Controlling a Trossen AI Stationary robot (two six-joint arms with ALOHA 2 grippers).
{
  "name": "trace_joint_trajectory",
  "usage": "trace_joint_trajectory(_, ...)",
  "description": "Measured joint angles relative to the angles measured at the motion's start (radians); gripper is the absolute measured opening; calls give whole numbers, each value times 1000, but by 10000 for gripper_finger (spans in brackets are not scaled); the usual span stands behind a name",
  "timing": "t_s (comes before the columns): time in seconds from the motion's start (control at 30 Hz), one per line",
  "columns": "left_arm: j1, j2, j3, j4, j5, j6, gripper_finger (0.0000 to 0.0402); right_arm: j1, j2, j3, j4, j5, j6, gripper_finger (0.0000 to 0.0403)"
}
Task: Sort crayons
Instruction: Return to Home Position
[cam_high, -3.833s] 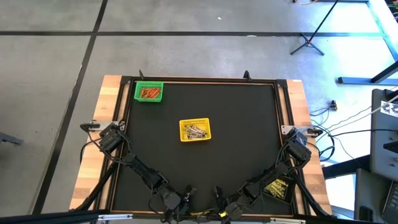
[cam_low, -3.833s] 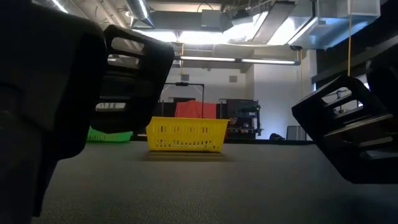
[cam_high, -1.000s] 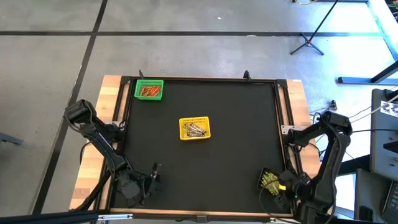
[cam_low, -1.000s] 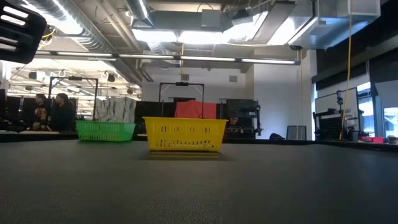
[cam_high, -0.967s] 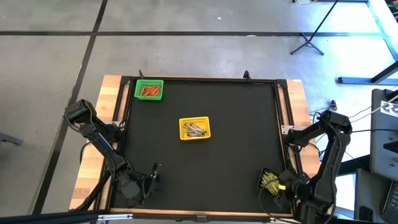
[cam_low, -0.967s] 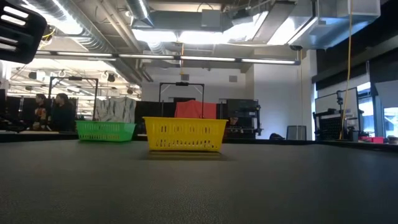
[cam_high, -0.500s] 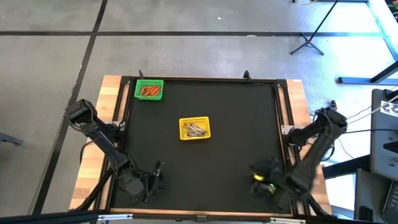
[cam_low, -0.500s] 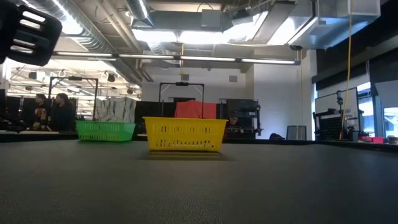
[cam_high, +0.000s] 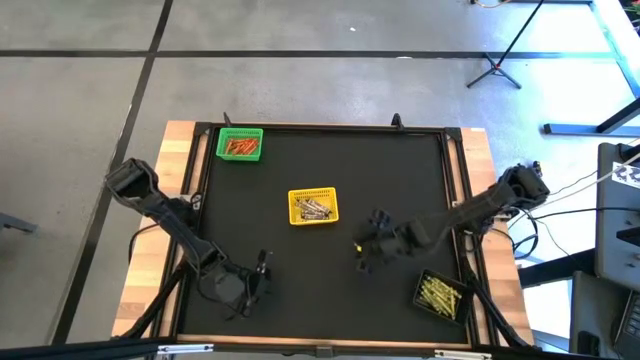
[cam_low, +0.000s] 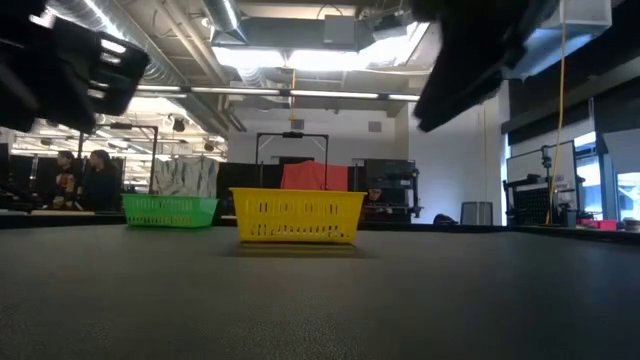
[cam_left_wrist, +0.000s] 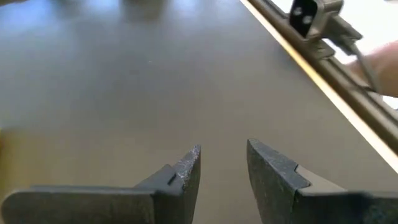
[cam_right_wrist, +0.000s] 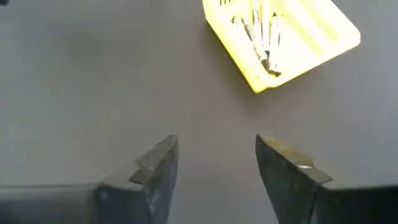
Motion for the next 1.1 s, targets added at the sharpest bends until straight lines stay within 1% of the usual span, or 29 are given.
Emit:
trace_joint_trajectory(0.13, 52, 0, -27, 24, -12, 32, 114, -84, -1, -27, 57, -53, -141, 172)
trace_joint_trajectory(0.23, 107, -1, -89, 115, -13, 45, 114, -133, -3, -43, 75, -81, -222, 123)
trace_joint_trajectory(0.37, 196, -26, -205, 271, 38, 61, 114, -177, -4, -79, 89, -95, -318, 57)
trace_joint_trajectory(0.47, 279, -74, -270, 331, 95, 74, 114, -228, -32, -134, 142, -197, -393, 16)
trace_joint_trajectory(0.5, 304, -96, -285, 339, 115, 81, 114, -250, -49, -157, 177, -216, -409, 8)
trace_joint_trajectory(0.57, 354, -142, -306, 336, 154, 101, 114, -295, -91, -208, 235, -236, -456, 7)
trace_joint_trajectory(0.7, 442, -245, -317, 300, 217, 149, 114, -383, -197, -311, 364, -284, -541, 21)
trace_joint_trajectory(0.9, 542, -424, -319, 121, 247, 215, 114, -482, -394, -485, 584, -356, -637, 17)
trace_joint_trajectory(1.03, 622, -547, -360, 117, 341, 243, 114, -527, -512, -599, 742, -379, -663, 9)
trace_joint_trajectory(1.1, 664, -609, -402, 117, 345, 242, 114, -544, -557, -652, 802, -404, -672, 6)
